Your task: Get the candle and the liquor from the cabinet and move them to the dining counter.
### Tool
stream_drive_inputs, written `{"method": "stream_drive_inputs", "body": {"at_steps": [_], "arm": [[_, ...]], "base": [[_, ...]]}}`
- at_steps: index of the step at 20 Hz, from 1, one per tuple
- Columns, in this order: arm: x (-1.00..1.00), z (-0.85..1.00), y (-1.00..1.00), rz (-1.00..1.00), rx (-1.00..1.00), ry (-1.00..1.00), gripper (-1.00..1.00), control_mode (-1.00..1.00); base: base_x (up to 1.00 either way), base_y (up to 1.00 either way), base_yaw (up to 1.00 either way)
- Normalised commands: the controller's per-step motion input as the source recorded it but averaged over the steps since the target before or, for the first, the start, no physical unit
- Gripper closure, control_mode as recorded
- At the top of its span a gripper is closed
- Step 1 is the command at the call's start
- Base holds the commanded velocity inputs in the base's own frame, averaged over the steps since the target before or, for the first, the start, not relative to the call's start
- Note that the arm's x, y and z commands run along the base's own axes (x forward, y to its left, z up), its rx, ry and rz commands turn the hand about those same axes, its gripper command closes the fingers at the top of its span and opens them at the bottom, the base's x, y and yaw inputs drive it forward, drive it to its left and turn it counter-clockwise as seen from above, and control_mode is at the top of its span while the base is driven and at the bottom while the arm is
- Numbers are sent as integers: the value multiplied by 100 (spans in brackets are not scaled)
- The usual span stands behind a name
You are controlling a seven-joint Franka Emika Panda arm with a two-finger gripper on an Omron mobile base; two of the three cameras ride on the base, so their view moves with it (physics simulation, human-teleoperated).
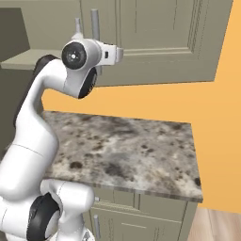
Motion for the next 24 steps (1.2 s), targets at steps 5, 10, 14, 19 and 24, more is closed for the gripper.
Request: {"method": "stream_drive_inputs", "body": {"at_steps": [5, 10, 14, 19, 24], "arm": [[-68, 9, -57, 0, 5, 2, 100, -100], [-54, 1, -59, -2, 4, 10, 100, -100], [-53, 3, -66, 0, 7, 12, 100, -100], [-60, 1, -73, 0, 15, 5, 100, -100], [-67, 1, -77, 0, 20, 0, 100, -100]], "base": [[0, 0, 0], [0, 0, 0], [0, 0, 0], [0, 0, 0], [0, 0, 0]]}}
